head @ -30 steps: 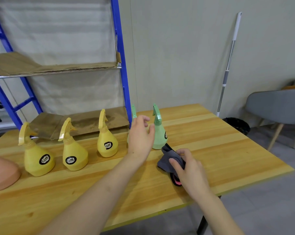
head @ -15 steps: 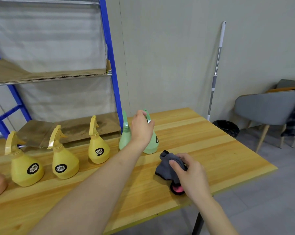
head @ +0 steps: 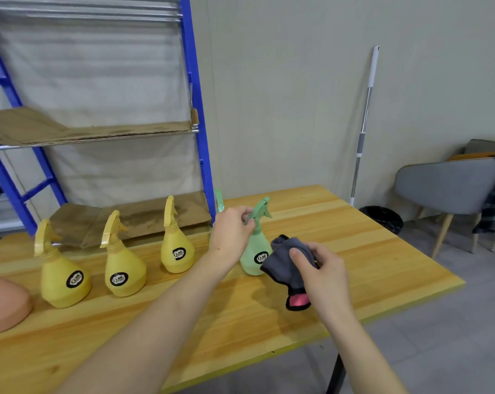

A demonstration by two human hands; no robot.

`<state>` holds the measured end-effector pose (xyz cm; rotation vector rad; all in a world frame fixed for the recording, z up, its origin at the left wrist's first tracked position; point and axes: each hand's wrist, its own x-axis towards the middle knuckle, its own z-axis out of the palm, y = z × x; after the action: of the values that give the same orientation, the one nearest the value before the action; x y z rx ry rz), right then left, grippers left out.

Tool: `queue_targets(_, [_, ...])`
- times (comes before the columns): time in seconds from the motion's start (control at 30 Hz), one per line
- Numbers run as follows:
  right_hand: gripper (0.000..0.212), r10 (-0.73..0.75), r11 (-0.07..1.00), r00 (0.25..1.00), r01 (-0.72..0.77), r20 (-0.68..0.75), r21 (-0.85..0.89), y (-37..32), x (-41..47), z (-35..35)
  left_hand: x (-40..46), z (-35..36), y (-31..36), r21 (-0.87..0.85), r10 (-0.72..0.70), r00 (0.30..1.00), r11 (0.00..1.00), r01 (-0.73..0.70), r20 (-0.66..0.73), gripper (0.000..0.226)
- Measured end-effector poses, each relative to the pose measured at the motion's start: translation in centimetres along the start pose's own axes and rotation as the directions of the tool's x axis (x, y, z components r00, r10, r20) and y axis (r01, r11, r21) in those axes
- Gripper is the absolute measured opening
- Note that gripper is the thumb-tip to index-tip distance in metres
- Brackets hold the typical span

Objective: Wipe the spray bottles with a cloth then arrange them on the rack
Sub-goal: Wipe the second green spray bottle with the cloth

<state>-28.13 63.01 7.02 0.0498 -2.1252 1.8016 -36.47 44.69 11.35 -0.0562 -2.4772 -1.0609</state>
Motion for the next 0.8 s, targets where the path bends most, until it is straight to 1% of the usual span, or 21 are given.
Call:
queue_targets(0.07, [0.009, -0.001, 1.000, 1.000, 0.001, -0.001, 0.024, -0.5, -0.4, 1.0, -1.4, -1.5, -0.7, 0.026, 0.049, 0.999, 0.998, -0.049, 0.001, 0.028])
queue_targets(0.13, [0.009, -0.008, 0.999, 1.000, 0.008, -0.002, 0.038, -0.8, -0.9, 2.1, -2.9, -3.1, -1.8, 0.017, 0.080, 0.997, 0.997, -0.080, -0.014, 0.029])
queue_targets(0.23, [0.008, -0.022, 0.999, 1.000, 0.022, 0.006, 0.038, -1.1, -1.8, 3.9, -5.1, -5.4, -3.4, 0.022, 0.109, 0.993, 0.994, -0.109, -0.039, 0.028])
queue_targets(0.33, [0.005, -0.042, 0.999, 0.999, 0.042, -0.011, 0.031, -1.3, -2.7, 5.9, -6.8, -7.7, -4.9, 0.050, 0.145, 0.987, 0.989, -0.142, -0.066, 0.032])
queue_targets(0.43, [0.006, -0.059, 0.998, 0.998, 0.059, -0.007, 0.013, -1.9, -3.6, 8.0, -7.9, -9.9, -6.1, 0.084, 0.151, 0.985, 0.986, -0.145, -0.077, 0.036])
queue_targets(0.5, [0.008, -0.090, 0.996, 0.995, 0.090, -0.043, 0.001, -2.1, -4.1, 9.4, -8.2, -11.4, -6.8, 0.106, 0.149, 0.987, 0.984, -0.142, -0.058, 0.038])
queue_targets(0.57, [0.011, -0.125, 0.992, 0.985, 0.122, -0.118, -0.033, -2.2, -4.4, 10.6, -8.3, -12.5, -7.4, 0.125, 0.151, 0.988, 0.981, -0.145, -0.035, 0.040])
queue_targets(0.67, [0.027, -0.160, 0.983, 0.969, 0.139, -0.189, -0.121, -2.3, -4.8, 12.3, -8.7, -13.5, -8.1, 0.155, 0.148, 0.989, 0.977, -0.145, -0.012, 0.038])
queue_targets(0.73, [0.028, -0.195, 0.973, 0.958, 0.162, -0.210, -0.166, -2.4, -4.8, 13.3, -8.8, -13.8, -8.0, 0.144, 0.160, 0.987, 0.977, -0.157, -0.012, 0.033])
queue_targets(0.8, [0.029, -0.243, 0.956, 0.945, 0.195, -0.220, -0.217, -2.6, -4.5, 14.0, -8.6, -13.9, -7.6, 0.086, 0.147, 0.989, 0.986, -0.144, -0.019, 0.029])
